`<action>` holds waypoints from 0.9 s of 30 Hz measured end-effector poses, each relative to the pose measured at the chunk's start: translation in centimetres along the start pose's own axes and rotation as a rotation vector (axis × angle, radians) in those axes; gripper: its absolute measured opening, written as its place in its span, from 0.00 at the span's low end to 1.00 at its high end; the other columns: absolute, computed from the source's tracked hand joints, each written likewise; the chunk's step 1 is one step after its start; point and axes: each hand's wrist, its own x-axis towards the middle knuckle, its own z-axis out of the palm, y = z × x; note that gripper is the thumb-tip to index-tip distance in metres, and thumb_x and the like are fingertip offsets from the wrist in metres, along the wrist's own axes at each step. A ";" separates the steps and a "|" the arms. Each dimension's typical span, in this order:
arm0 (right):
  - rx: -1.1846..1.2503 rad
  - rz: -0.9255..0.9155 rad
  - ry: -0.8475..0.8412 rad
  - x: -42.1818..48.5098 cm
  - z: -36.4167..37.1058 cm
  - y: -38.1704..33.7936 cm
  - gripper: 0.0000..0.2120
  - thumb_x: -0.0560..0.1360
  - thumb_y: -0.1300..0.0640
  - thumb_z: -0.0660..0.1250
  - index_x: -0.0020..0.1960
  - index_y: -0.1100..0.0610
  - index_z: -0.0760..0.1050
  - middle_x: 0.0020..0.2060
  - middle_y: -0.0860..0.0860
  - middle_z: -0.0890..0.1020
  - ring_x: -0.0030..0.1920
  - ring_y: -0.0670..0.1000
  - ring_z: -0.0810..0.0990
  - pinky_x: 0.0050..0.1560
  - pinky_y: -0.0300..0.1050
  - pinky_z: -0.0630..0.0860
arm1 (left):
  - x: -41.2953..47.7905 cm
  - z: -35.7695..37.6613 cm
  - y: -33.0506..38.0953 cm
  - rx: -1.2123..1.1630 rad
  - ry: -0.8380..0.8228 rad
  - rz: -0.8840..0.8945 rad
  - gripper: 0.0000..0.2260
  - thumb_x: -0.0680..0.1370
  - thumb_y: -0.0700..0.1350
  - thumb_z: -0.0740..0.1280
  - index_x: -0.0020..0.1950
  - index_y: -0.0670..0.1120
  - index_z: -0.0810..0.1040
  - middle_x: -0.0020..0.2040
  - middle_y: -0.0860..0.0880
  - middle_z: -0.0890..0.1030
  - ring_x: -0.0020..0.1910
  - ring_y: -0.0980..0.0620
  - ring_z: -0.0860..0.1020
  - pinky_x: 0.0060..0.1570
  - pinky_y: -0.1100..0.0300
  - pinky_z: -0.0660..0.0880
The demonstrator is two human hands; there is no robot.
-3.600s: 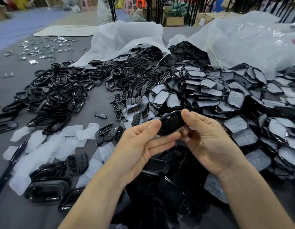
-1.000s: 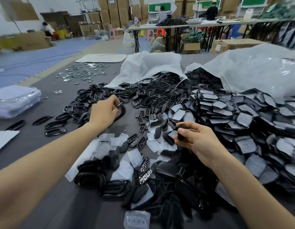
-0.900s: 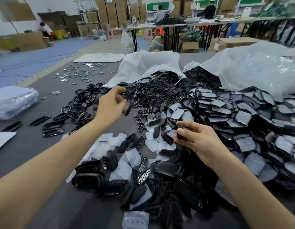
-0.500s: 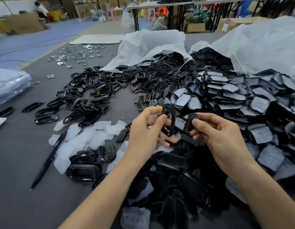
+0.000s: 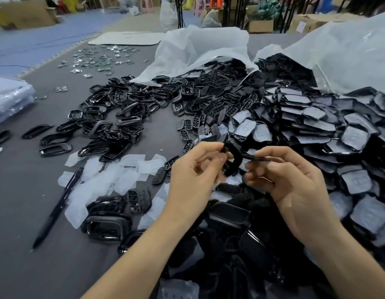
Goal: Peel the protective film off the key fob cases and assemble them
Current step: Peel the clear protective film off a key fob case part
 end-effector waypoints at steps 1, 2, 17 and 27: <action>0.010 -0.005 0.015 0.0 0.0 0.0 0.07 0.71 0.62 0.65 0.42 0.56 0.82 0.38 0.61 0.81 0.37 0.55 0.82 0.39 0.43 0.79 | 0.0 0.0 0.1 0.005 -0.019 0.018 0.13 0.76 0.30 0.64 0.45 0.48 0.81 0.40 0.53 0.84 0.34 0.58 0.79 0.38 0.70 0.73; -0.006 -0.021 0.035 0.0 0.1 0.0 0.05 0.72 0.60 0.67 0.42 0.56 0.82 0.37 0.60 0.82 0.37 0.55 0.82 0.39 0.43 0.79 | -0.1 -0.1 0.1 0.009 -0.034 0.029 0.14 0.75 0.28 0.63 0.45 0.46 0.81 0.43 0.51 0.84 0.40 0.57 0.81 0.43 0.69 0.74; -0.085 -0.051 0.137 -0.2 1.1 0.5 0.12 0.66 0.61 0.70 0.47 0.50 0.83 0.36 0.51 0.82 0.38 0.59 0.85 0.38 0.39 0.80 | -0.1 -0.2 -0.6 -0.026 0.002 0.028 0.18 0.75 0.39 0.69 0.58 0.60 0.79 0.55 0.53 0.83 0.49 0.53 0.83 0.51 0.64 0.77; -0.107 -0.015 0.172 -0.1 1.6 0.5 0.15 0.64 0.64 0.69 0.51 0.60 0.79 0.35 0.56 0.82 0.33 0.59 0.85 0.33 0.39 0.80 | 0.0 -0.1 -1.0 -0.094 -0.060 -0.036 0.17 0.74 0.41 0.68 0.58 0.59 0.79 0.49 0.52 0.85 0.48 0.52 0.84 0.42 0.65 0.77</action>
